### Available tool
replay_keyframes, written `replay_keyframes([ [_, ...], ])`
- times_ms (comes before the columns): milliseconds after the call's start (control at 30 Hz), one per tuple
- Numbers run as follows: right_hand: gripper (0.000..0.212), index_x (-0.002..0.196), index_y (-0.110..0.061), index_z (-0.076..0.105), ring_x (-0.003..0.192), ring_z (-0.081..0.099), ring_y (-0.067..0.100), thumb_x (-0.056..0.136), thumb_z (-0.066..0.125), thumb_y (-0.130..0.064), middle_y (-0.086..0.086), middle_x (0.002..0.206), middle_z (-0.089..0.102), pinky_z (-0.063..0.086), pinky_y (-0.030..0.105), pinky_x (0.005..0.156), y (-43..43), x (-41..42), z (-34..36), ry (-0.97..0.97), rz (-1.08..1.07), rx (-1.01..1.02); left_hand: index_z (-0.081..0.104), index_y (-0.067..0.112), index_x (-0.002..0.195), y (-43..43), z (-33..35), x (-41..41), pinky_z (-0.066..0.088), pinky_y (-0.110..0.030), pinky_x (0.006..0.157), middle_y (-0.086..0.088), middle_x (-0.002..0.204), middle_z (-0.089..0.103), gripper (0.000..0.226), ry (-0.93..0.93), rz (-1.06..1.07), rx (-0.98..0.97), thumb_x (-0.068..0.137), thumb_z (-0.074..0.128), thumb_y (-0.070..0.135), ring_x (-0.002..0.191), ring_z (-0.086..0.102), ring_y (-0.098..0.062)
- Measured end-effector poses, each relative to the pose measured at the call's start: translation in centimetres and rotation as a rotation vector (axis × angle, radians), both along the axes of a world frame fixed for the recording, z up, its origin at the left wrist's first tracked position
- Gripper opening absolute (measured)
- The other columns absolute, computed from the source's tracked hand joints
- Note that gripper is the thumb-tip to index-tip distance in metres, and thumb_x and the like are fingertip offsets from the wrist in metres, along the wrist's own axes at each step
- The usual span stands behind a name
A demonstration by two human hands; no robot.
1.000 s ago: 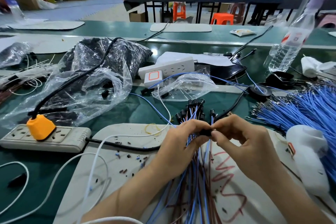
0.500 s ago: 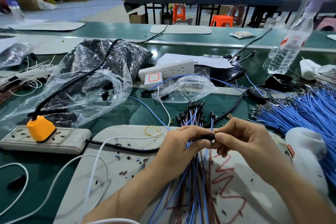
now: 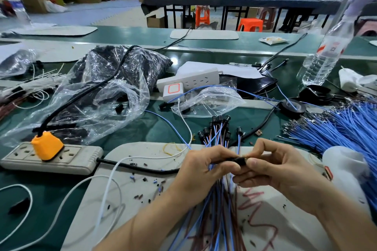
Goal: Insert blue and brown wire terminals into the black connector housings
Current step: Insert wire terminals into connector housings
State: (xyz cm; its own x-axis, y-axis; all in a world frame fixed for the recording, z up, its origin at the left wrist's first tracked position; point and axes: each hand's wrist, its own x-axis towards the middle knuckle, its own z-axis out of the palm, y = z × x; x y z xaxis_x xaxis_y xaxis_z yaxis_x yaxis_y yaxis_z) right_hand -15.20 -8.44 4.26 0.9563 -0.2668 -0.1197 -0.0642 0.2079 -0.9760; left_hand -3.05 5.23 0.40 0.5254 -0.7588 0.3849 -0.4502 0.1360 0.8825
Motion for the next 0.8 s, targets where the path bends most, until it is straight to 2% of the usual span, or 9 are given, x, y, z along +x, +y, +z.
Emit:
replay_keyframes([
  [67, 0.015, 0.067, -0.011, 0.061, 0.069, 0.07, 0.04, 0.064, 0.075, -0.016, 0.034, 0.082, 0.068, 0.058, 0.034, 0.059, 0.16, 0.21, -0.08, -0.026, -0.044, -0.006, 0.072, 0.018, 0.09, -0.14, 0.13, 0.18, 0.043, -0.008, 0.071, 0.027, 0.071, 0.065, 0.011, 0.013, 0.006, -0.012, 0.079, 0.071, 0.016, 0.072, 0.059, 0.011],
  [167, 0.022, 0.075, 0.001, 0.051, 0.067, 0.07, 0.039, 0.068, 0.068, -0.011, 0.031, 0.08, 0.069, 0.058, 0.032, 0.057, 0.04, 0.34, -0.23, -0.019, -0.097, -0.091, 0.072, 0.006, 0.09, -0.3, 0.14, 0.4, 0.041, -0.006, 0.068, 0.024, 0.067, 0.064, 0.01, 0.004, -0.012, 0.012, 0.081, 0.071, 0.011, 0.069, 0.058, 0.011],
  [267, 0.022, 0.078, 0.005, 0.05, 0.065, 0.071, 0.036, 0.069, 0.066, -0.008, 0.028, 0.077, 0.07, 0.057, 0.03, 0.057, -0.13, 0.32, -0.23, 0.013, -0.101, -0.145, 0.071, 0.004, 0.091, -0.28, -0.01, 0.38, 0.043, -0.007, 0.068, 0.019, 0.071, 0.065, 0.009, 0.019, -0.045, 0.035, 0.083, 0.07, 0.008, 0.068, 0.06, 0.01],
  [400, 0.023, 0.076, 0.004, 0.055, 0.063, 0.07, 0.038, 0.067, 0.07, -0.012, 0.032, 0.077, 0.068, 0.057, 0.033, 0.054, -0.24, 0.15, -0.25, 0.063, -0.085, -0.137, 0.07, 0.004, 0.089, -0.22, -0.06, 0.32, 0.042, -0.007, 0.065, 0.019, 0.066, 0.064, 0.005, 0.034, -0.074, 0.056, 0.085, 0.067, 0.006, 0.064, 0.059, 0.009],
  [533, 0.014, 0.067, -0.004, 0.06, 0.063, 0.069, 0.038, 0.065, 0.071, -0.013, 0.034, 0.077, 0.067, 0.057, 0.034, 0.054, -0.04, 0.04, -0.19, 0.057, -0.055, -0.016, 0.066, 0.016, 0.085, 0.0, 0.15, 0.27, 0.041, -0.004, 0.064, 0.024, 0.063, 0.063, 0.011, 0.036, -0.101, 0.046, 0.085, 0.067, 0.005, 0.064, 0.057, 0.012],
  [700, 0.009, 0.068, -0.006, 0.056, 0.063, 0.069, 0.038, 0.071, 0.064, -0.007, 0.034, 0.077, 0.066, 0.057, 0.033, 0.053, 0.27, 0.35, -0.61, -0.005, -0.072, 0.065, 0.069, 0.007, 0.087, -0.01, 0.35, 0.13, 0.043, -0.009, 0.059, 0.019, 0.06, 0.061, 0.007, 0.052, -0.061, 0.005, 0.086, 0.065, 0.012, 0.057, 0.057, 0.005],
  [800, 0.019, 0.071, -0.003, 0.054, 0.067, 0.069, 0.04, 0.066, 0.07, -0.012, 0.036, 0.082, 0.066, 0.058, 0.034, 0.056, 0.22, 0.64, -0.89, -0.014, -0.113, 0.014, 0.066, 0.021, 0.08, -0.17, 0.38, 0.09, 0.043, -0.011, 0.054, 0.016, 0.057, 0.06, 0.012, 0.057, -0.026, 0.021, 0.088, 0.064, 0.012, 0.052, 0.055, 0.004],
])
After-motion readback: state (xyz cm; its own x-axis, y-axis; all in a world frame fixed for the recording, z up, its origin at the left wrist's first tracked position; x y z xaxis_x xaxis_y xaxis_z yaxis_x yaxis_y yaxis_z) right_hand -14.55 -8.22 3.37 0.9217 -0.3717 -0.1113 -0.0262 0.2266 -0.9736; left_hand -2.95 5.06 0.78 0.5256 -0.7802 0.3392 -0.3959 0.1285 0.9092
